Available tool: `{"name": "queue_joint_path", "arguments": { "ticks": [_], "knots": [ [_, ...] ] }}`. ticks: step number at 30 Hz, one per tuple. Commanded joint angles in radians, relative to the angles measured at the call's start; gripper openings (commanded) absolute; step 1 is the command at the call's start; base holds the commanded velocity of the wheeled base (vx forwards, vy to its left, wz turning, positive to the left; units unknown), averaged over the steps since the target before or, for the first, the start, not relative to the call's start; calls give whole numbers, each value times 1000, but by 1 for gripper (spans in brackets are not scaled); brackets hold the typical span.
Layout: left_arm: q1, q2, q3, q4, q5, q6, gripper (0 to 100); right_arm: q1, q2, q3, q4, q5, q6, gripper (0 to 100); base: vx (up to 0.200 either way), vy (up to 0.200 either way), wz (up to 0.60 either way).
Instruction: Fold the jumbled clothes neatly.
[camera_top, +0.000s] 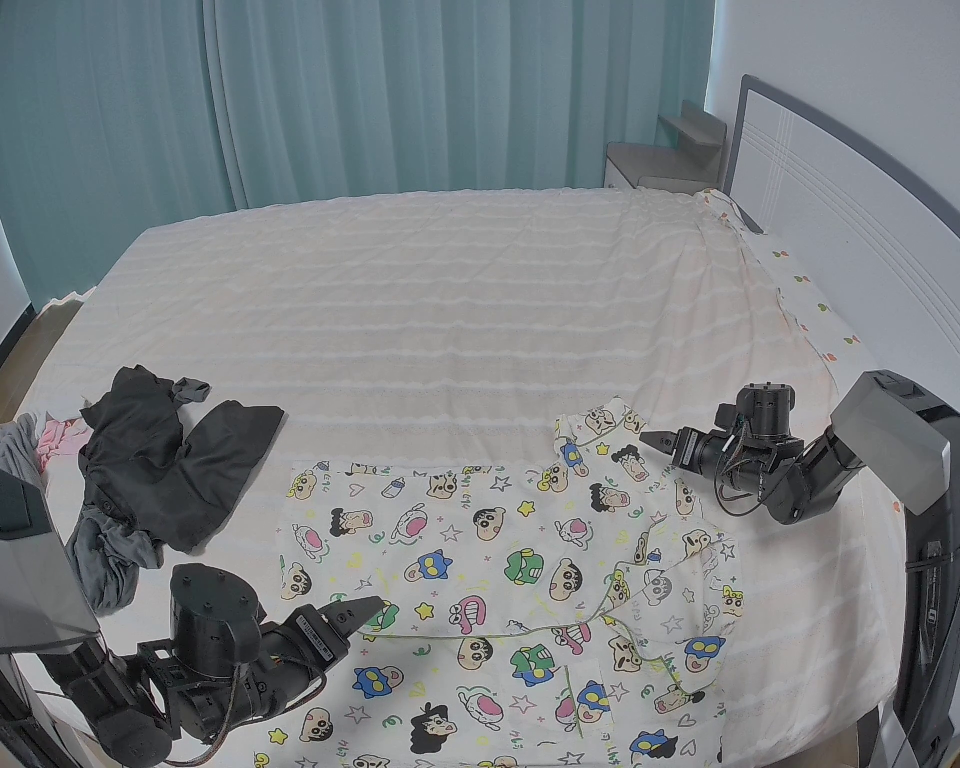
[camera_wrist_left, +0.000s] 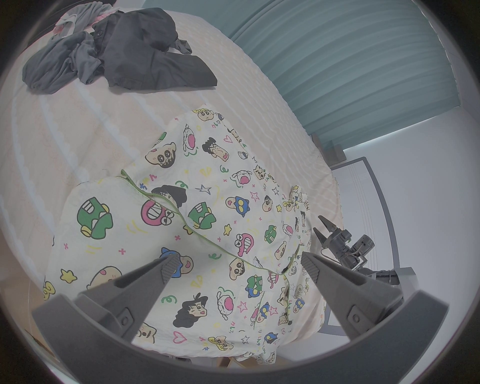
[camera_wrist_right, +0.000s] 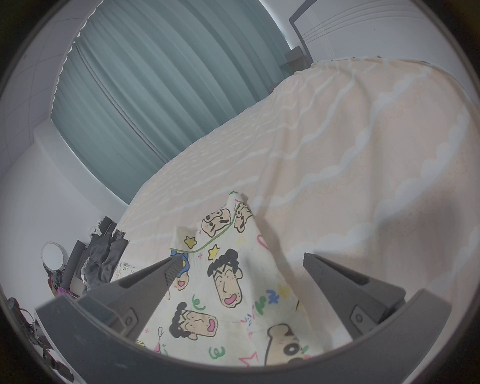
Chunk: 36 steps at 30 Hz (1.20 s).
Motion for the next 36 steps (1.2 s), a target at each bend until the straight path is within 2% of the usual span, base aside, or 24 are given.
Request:
{"name": "queue_joint_path", "arguments": {
  "ticks": [1,9,10,21,28,36],
  "knots": [
    [-1,4,0,-1,1,-1,100,15,61,-43,11,8,-5,100,0,0,0],
    [-1,6,0,-1,1,-2,100,46,108,-125,100,19,-8,100,0,0,0],
    [-1,4,0,-1,-1,-2,100,47,117,-131,104,17,-8,0,0,0,0],
    [-1,6,0,-1,-2,-4,100,40,127,-152,95,9,-8,0,0,0,0],
    [-1,4,0,-1,-2,-2,100,1,105,-152,23,-24,-10,0,0,0,0],
    [-1,6,0,-1,-2,-2,100,-2,110,-134,12,-24,-22,0,0,0,0]
  ]
}}
